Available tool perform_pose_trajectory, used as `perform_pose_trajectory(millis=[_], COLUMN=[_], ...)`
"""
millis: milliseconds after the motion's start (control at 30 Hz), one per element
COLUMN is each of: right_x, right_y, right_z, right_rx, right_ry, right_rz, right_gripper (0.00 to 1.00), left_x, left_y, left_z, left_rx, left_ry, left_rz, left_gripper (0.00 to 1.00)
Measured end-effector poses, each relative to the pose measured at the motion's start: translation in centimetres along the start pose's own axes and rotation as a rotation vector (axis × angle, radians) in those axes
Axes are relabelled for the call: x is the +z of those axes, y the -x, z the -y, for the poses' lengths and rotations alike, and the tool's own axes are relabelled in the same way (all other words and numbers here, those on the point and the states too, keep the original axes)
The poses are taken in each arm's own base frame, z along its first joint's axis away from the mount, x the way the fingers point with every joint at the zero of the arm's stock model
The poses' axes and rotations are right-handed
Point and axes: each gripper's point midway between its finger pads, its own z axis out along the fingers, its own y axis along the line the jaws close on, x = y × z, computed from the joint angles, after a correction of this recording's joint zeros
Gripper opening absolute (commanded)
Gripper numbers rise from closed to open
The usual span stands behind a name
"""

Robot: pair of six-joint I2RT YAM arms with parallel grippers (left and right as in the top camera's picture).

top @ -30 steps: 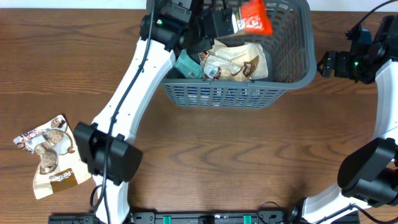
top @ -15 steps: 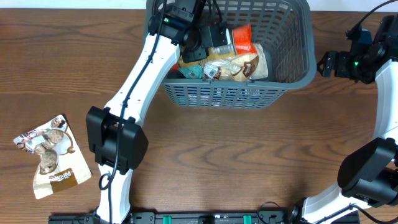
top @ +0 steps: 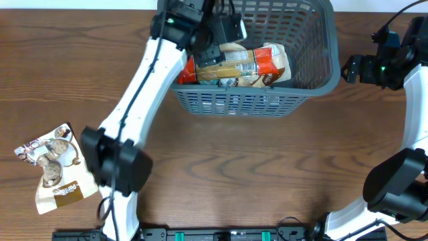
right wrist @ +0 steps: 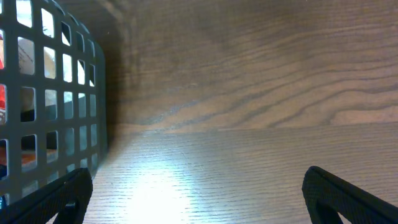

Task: Pack container
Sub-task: 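Release the spaghetti and move the left gripper to the mushroom bag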

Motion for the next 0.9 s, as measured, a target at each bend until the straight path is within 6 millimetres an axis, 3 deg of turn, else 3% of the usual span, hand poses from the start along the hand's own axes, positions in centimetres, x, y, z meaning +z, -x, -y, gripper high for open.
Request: perform_pose_trajectory(millis=[33,167,233,300,367,500,633,900], right_x=[0.0,0.0,0.0,0.0,0.0,0.0,0.0,0.0], right_y=[0.0,0.0,0.0,0.1,0.1,0.2,0.4,0.4], right_z=[0.0,0.0,0.0,0.0,0.0,0.0,0.1,0.1], right_rx=[0.000,0.000,0.000,-0.001,-0.001,-0.002,-0.003,-0.004], right_ry=[0.000,0.000,0.000,-0.001,-0.001,-0.002,-0.003,-0.004], right_rz=[0.000,0.000,0.001,0.003,0.003,0.007,0.015,0.018], right_gripper=[0.99,0.99,0.99,0.99,0.99,0.99,0.99,0.99], left_x=[-1.5,-11.4,-16.1,-20.7,-23.7,-26.3,-26.5,-25.0], left_y=[0.2,-0.8,-3.2,-7.8,-12.9,-22.0,-29.1,-38.0], left_z=[-0.9,-5.7,-7.4,-8.5,-8.4,-5.9,-3.4,1.8], left_rx=[-0.012,-0.155,-0.261,-0.413,-0.595,-0.972,-1.253,-1.586], left_ry=[0.043,0.282,0.376,0.455,0.502,0.521,0.534,0.541], left_rz=[0.007,0.029,0.013,-0.046,-0.133,-0.337,-0.506,-0.647], left_gripper=[0.99,0.99,0.99,0.99,0.99,0.99,0.99,0.99])
